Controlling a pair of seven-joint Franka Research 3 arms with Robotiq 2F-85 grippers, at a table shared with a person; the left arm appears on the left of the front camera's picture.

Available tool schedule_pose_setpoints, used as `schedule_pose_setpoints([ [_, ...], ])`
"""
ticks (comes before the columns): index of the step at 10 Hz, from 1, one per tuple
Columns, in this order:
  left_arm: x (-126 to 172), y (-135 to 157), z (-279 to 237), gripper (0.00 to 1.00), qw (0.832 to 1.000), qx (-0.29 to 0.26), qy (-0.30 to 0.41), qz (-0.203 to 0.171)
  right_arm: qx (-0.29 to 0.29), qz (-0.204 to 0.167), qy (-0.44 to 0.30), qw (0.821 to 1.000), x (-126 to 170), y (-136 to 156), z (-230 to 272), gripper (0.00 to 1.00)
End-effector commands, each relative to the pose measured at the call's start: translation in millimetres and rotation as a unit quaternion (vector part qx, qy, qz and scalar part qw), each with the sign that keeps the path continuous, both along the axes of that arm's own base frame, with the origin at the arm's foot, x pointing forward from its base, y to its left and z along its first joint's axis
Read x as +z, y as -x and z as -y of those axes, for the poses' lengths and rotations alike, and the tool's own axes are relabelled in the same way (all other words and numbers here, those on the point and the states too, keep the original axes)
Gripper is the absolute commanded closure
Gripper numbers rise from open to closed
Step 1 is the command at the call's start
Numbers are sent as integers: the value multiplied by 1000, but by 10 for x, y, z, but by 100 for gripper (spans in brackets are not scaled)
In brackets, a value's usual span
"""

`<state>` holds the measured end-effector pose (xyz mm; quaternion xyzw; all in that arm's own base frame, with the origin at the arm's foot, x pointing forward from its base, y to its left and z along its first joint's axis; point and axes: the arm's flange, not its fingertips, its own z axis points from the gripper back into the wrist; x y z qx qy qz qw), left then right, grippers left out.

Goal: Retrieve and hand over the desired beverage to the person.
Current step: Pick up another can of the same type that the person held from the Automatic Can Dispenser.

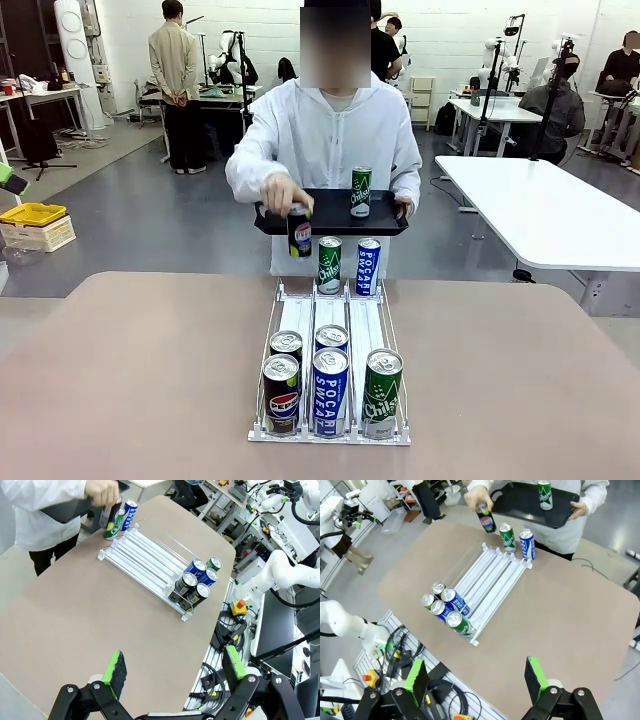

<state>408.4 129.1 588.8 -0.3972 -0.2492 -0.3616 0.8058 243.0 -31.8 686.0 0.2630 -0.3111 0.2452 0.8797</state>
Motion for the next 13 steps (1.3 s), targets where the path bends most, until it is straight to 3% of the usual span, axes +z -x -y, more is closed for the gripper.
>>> schedule_pose_setpoints([
  [1, 33, 5, -1, 0, 1000, -1, 6, 0, 3, 1, -1, 1000, -7, 7, -19, 0],
  [13, 33, 5, -1, 0, 1000, -1, 6, 0, 3, 1, -1, 1000, -7, 7, -19, 0],
])
